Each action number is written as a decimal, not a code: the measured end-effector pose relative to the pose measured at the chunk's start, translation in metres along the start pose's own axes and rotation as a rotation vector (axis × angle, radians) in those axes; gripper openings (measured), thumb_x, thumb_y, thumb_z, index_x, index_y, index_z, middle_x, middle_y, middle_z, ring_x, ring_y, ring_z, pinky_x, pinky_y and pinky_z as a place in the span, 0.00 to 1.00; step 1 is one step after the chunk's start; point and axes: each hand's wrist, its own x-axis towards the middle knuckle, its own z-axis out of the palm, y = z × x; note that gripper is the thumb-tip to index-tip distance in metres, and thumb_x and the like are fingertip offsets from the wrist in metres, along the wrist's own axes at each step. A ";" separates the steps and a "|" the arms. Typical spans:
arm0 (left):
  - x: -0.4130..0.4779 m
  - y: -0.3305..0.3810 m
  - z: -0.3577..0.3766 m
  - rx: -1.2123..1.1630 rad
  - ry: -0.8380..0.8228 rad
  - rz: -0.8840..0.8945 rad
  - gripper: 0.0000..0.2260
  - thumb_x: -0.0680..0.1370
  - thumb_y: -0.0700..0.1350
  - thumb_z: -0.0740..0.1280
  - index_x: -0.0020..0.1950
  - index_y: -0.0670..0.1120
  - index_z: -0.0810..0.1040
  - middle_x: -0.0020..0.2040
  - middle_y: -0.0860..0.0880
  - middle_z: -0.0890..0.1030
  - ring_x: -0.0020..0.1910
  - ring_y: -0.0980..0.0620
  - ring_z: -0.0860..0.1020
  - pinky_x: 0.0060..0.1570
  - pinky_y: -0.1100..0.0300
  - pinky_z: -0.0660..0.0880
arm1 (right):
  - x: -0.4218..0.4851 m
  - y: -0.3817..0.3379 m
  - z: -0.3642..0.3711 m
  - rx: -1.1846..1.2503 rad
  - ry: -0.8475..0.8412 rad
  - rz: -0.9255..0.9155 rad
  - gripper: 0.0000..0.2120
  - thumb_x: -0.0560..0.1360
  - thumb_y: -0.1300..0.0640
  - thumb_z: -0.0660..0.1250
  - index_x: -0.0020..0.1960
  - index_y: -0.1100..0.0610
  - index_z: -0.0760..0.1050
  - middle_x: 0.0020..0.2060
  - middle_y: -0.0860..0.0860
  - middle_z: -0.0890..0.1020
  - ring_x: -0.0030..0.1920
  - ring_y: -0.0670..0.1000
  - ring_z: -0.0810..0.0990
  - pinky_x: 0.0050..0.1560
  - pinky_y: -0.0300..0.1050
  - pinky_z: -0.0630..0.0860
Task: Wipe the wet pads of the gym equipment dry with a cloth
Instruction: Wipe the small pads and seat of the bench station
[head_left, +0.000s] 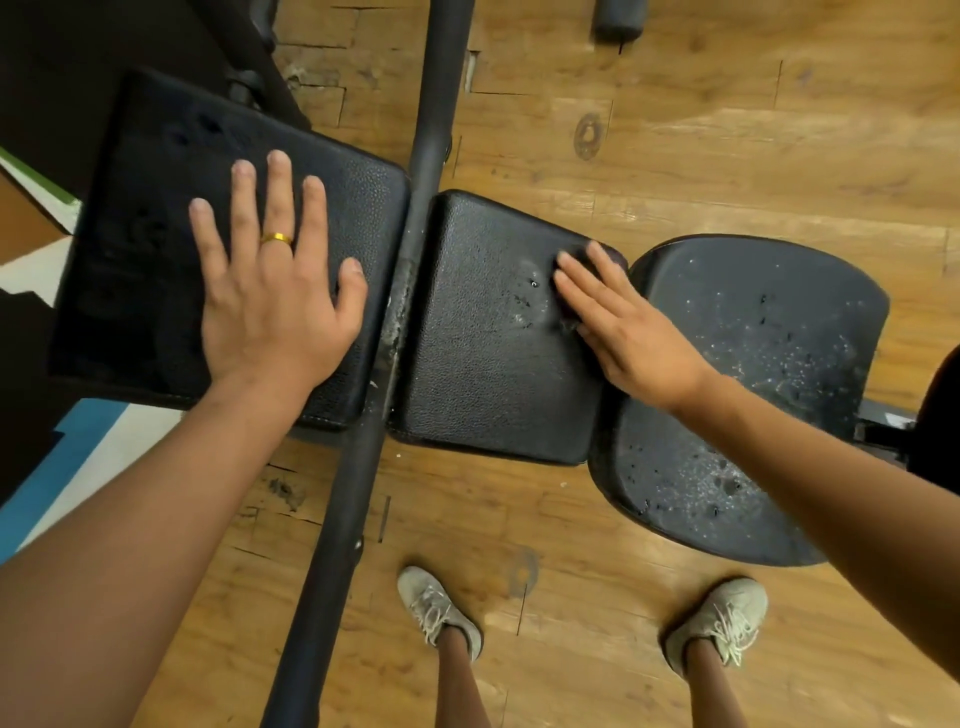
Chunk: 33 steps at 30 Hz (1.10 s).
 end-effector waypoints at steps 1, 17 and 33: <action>0.000 0.000 0.000 0.002 -0.003 0.001 0.29 0.84 0.54 0.54 0.82 0.41 0.55 0.82 0.39 0.53 0.81 0.38 0.49 0.77 0.33 0.48 | -0.015 -0.002 0.003 0.014 -0.008 0.018 0.25 0.85 0.60 0.55 0.80 0.63 0.56 0.81 0.57 0.57 0.81 0.62 0.47 0.80 0.61 0.52; 0.000 0.000 0.000 0.004 -0.017 0.007 0.29 0.84 0.54 0.53 0.82 0.42 0.54 0.82 0.39 0.51 0.81 0.38 0.48 0.77 0.33 0.47 | 0.036 0.025 -0.020 -0.063 -0.096 -0.219 0.24 0.85 0.60 0.54 0.81 0.62 0.57 0.81 0.56 0.58 0.81 0.62 0.48 0.79 0.63 0.52; 0.000 0.000 0.001 0.009 -0.009 0.002 0.29 0.84 0.55 0.52 0.82 0.42 0.54 0.82 0.40 0.52 0.81 0.39 0.48 0.77 0.34 0.48 | 0.034 -0.053 0.029 0.211 0.258 0.482 0.25 0.85 0.57 0.54 0.80 0.60 0.59 0.80 0.54 0.59 0.81 0.61 0.48 0.78 0.62 0.55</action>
